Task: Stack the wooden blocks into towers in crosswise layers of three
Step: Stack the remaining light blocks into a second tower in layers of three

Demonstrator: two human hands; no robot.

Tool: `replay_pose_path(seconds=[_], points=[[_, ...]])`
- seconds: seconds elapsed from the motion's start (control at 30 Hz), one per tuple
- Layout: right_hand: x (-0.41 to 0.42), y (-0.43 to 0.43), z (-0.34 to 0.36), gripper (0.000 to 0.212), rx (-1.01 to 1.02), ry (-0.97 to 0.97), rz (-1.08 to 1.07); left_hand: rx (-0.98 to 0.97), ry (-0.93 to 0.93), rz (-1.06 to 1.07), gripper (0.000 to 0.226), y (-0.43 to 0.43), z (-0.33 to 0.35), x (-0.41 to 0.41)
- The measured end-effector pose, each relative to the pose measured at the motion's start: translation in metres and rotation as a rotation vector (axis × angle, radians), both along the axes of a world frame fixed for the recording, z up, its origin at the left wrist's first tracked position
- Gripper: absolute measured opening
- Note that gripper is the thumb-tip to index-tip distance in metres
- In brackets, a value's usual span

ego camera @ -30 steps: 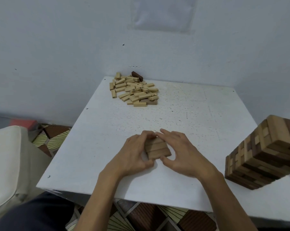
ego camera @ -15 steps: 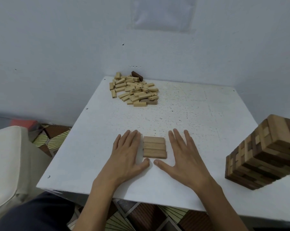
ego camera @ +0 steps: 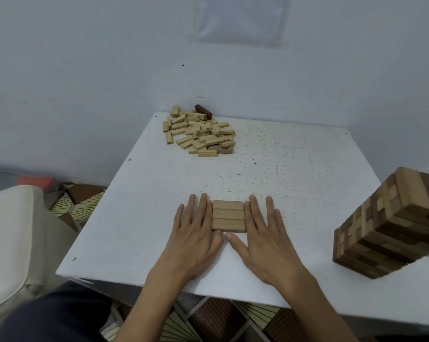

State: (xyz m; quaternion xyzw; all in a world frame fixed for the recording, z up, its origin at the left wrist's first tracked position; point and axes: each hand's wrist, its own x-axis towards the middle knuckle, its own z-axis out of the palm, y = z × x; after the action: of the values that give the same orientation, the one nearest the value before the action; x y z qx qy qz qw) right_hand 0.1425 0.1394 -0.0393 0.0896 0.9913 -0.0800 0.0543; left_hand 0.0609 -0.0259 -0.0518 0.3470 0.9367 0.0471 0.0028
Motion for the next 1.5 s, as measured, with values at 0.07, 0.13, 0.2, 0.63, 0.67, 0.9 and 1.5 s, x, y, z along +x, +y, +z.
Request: replay_pose_path(seconds=[0.07,0.13,0.2,0.63,0.67,0.9,1.5], points=[[0.0,-0.001,0.001,0.097,-0.009,-0.009,-0.001,-0.021,-0.009,0.005,0.076,0.001,0.001,0.0],[-0.001,-0.001,0.001,0.097,-0.01,-0.019,-0.002,-0.03,-0.013,0.001,0.075,0.0,0.001,0.0],[-0.001,-0.002,0.001,0.096,-0.02,-0.021,-0.01,-0.038,-0.001,0.003,0.076,-0.001,-0.001,-0.002],[-0.006,0.025,0.028,0.092,-0.394,0.065,0.081,0.31,-0.266,-0.187,0.095,-0.021,0.021,-0.033],[-0.007,0.026,0.028,0.091,-0.396,0.067,0.088,0.314,-0.29,-0.191,0.098,-0.02,0.023,-0.036],[-0.01,0.024,0.026,0.081,-0.401,0.071,0.081,0.353,-0.341,-0.176,0.098,-0.017,0.02,-0.044],[0.043,-0.001,0.109,0.079,-0.34,0.391,0.126,0.615,-0.34,-0.209,0.096,-0.03,0.107,-0.002]])
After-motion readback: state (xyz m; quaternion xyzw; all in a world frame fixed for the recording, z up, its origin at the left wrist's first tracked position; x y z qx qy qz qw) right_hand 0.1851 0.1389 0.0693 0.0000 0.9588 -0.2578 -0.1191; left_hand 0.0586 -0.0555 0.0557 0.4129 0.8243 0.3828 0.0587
